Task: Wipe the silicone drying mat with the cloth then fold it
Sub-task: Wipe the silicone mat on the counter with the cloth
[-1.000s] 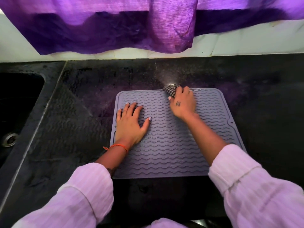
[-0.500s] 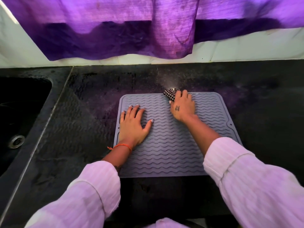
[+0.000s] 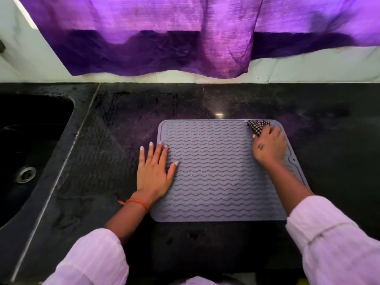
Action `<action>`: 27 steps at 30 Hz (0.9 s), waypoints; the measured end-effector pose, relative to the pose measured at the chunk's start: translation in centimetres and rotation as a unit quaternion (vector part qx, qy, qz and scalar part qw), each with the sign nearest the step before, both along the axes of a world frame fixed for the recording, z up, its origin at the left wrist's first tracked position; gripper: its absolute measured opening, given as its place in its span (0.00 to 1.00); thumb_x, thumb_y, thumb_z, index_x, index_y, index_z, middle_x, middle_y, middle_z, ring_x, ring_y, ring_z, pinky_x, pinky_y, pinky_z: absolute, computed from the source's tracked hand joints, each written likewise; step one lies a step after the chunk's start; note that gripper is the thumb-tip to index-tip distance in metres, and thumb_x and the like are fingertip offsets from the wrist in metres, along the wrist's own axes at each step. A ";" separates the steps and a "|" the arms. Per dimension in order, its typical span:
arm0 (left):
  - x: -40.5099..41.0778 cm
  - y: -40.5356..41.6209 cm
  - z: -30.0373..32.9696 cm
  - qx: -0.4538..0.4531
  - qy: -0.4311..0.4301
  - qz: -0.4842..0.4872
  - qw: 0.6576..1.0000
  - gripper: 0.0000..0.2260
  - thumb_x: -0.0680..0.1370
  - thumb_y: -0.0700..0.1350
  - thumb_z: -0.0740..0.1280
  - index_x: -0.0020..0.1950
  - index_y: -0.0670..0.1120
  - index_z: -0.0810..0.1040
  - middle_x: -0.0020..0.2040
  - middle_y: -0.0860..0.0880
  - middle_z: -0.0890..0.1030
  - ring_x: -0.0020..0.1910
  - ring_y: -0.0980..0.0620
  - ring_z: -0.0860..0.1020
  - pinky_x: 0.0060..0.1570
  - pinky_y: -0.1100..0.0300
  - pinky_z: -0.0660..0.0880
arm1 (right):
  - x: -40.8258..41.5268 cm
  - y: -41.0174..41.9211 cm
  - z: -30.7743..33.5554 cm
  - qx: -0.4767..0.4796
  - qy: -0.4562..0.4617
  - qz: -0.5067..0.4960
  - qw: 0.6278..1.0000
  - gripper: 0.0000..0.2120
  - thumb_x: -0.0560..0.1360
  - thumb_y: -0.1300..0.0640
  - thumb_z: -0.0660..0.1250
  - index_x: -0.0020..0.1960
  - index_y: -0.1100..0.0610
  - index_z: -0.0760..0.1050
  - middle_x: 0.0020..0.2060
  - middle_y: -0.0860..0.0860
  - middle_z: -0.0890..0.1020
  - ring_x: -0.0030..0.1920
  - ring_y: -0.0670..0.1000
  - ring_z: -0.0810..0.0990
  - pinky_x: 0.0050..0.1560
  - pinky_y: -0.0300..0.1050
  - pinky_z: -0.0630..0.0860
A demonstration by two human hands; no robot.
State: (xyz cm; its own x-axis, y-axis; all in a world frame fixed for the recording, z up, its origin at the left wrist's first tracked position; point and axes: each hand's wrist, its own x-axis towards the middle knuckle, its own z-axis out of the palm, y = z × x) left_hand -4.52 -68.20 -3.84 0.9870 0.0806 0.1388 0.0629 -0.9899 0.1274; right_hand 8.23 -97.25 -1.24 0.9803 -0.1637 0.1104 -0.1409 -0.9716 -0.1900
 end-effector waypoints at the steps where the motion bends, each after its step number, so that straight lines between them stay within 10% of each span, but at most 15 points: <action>1: 0.0 -0.2 0.0 0.003 0.004 -0.001 1.000 0.32 0.78 0.61 0.44 0.73 0.41 0.65 0.73 0.42 0.66 0.75 0.41 0.57 0.73 0.48 0.37 | 0.3 0.7 0.3 -0.002 0.007 -0.019 1.000 0.20 0.78 0.53 0.59 0.63 0.66 0.65 0.63 0.67 0.68 0.63 0.66 0.66 0.61 0.57 0.65; 27: 0.1 -0.3 -0.2 0.011 0.002 -0.012 1.000 0.31 0.78 0.58 0.47 0.72 0.39 0.67 0.72 0.40 0.66 0.75 0.40 0.56 0.73 0.47 0.39 | -2.3 20.3 1.1 0.050 0.054 0.083 0.994 0.23 0.76 0.53 0.61 0.66 0.63 0.61 0.65 0.61 0.64 0.64 0.60 0.65 0.62 0.51 0.67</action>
